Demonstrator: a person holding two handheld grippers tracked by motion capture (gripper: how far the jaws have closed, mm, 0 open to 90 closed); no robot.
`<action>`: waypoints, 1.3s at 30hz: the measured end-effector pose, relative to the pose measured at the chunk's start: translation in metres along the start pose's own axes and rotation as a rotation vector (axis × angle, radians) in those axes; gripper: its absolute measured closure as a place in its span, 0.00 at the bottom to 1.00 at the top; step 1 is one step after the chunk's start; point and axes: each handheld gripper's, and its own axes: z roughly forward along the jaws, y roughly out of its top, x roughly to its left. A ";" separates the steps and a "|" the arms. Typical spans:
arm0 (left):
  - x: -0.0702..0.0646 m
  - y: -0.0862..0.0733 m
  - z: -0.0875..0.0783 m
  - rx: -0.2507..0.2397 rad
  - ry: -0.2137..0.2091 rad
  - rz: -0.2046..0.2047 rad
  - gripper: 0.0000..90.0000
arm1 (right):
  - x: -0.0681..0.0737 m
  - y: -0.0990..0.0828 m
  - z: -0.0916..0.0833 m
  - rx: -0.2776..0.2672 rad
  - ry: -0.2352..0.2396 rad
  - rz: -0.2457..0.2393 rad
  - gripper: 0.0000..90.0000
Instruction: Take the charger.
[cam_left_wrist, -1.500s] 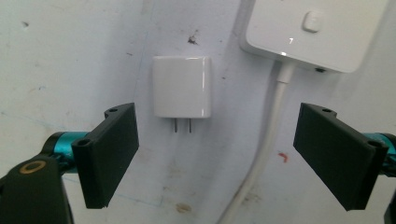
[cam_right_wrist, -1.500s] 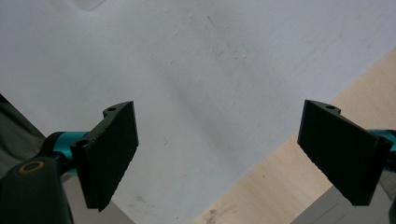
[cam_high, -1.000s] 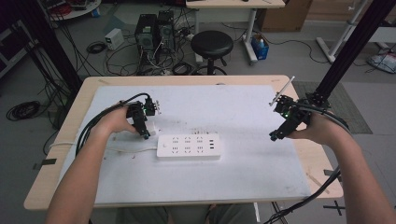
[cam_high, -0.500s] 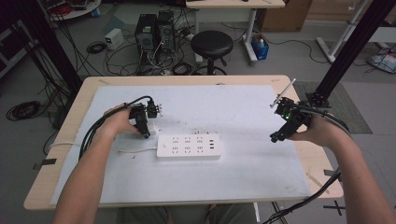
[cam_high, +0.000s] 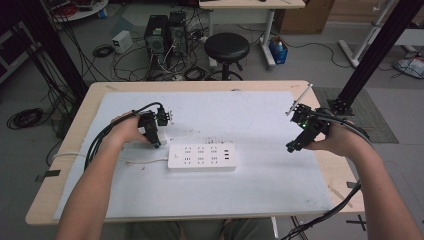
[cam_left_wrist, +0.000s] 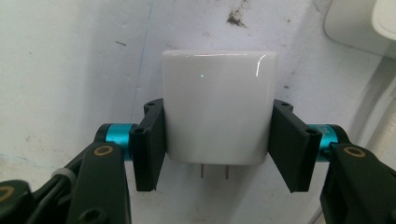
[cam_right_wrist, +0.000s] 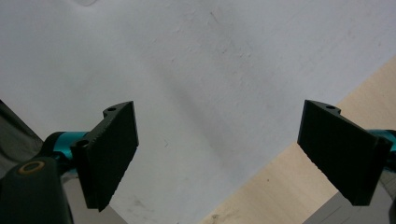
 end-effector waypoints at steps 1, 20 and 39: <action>0.000 0.000 0.000 0.003 0.000 -0.001 0.47 | 0.000 -0.001 0.000 -0.002 0.001 0.005 0.13; -0.013 -0.003 -0.048 -0.071 0.006 -0.010 0.47 | -0.003 -0.002 -0.002 -0.002 -0.003 0.029 0.13; -0.056 -0.011 -0.173 -0.111 0.001 -0.030 0.47 | 0.005 0.017 -0.025 0.004 0.026 0.171 0.13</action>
